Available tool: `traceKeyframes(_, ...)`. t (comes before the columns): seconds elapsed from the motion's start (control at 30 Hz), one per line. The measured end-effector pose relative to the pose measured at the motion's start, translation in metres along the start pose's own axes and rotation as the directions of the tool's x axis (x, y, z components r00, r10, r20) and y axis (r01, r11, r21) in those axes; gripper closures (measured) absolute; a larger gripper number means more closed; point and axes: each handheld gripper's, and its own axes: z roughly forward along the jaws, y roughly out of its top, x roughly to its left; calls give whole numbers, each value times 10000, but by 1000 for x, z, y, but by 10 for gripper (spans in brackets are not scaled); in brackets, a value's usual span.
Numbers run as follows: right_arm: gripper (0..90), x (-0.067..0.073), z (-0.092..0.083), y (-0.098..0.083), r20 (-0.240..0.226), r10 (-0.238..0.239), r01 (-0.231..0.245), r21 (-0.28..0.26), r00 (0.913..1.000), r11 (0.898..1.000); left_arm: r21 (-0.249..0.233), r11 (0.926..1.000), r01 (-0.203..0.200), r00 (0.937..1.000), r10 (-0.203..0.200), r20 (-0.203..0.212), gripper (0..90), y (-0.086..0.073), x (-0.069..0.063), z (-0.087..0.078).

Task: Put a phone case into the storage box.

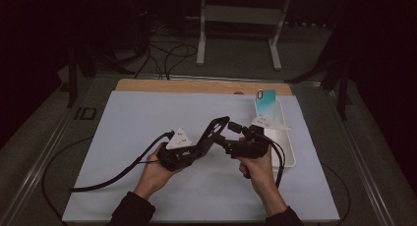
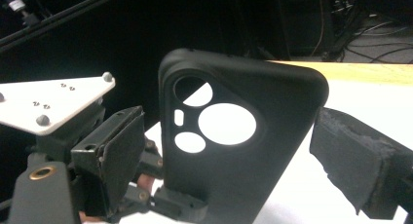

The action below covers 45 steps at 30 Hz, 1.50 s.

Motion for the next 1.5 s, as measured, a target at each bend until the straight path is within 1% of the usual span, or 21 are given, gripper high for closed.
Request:
traceKeyframes(0.17,130,0,8,-2,226,294,-294,-25,9993,9996,-161,9998,142,9999,-142,-31,803,0,-1,1)
traceKeyframes(0.3,131,0,16,-4,435,406,-411,107,9982,9991,-248,9995,186,9998,-187,-25,805,1,-2,1)
traceKeyframes(0.37,130,-1,18,-5,554,549,-554,73,9970,9984,-290,9994,197,9998,-198,-39,805,1,-2,0)
traceKeyframes(0.47,119,-3,20,-5,456,830,-831,7,9955,9965,-351,9992,169,9998,-171,-60,807,1,-2,-1)
traceKeyframes(0.57,110,-3,22,-5,414,923,-920,-70,9949,9957,-402,9990,183,9998,-182,20,807,1,-3,-1)
traceKeyframes(0.63,113,-4,24,-6,311,1080,-1079,-67,9937,9941,-460,9987,232,9997,-228,90,806,1,-3,-1)
traceKeyframes(0.73,122,-4,26,-6,303,1245,-1242,-115,9918,9922,-527,9981,318,9994,-310,159,807,0,-3,-1)
traceKeyframes(0.8,124,-4,26,-6,261,1266,-1262,-165,9916,9919,-576,9975,403,9989,-388,272,807,0,-3,-1)
traceKeyframes(0.93,131,-3,25,-6,246,1204,-1200,-175,9924,9926,-588,9973,441,9984,-419,372,805,0,-3,0)
traceKeyframes(0.97,134,-3,25,-6,246,1122,-1117,-190,9934,9936,-579,9973,453,9982,-430,409,805,0,-3,1)
traceKeyframes(1.07,144,2,24,-6,393,674,-667,-196,9970,9976,-512,9979,404,9983,-381,452,802,-1,-4,3)
traceKeyframes(1.17,150,5,24,-6,552,285,-277,-139,9981,9995,-449,9983,377,9983,-356,454,799,-2,-5,4)
traceKeyframes(1.2,151,6,24,-6,565,240,-234,-124,9981,9996,-452,9983,358,9984,-337,455,796,-2,-5,4)
traceKeyframes(1.27,152,6,23,-5,539,194,-187,-147,9984,9997,-410,9987,311,9985,-291,468,759,-1,-5,4)
traceKeyframes(1.33,152,6,23,-5,520,214,-205,-180,9984,9996,-359,9989,295,9986,-279,443,684,-1,-4,3)
traceKeyframes(1.43,152,6,23,-3,630,168,-155,-205,9979,9997,-343,9987,386,9984,-371,431,564,0,-2,1)
traceKeyframes(1.5,152,6,22,-2,630,180,-167,-219,9978,9996,-343,9987,378,9989,-367,302,484,0,-1,0)
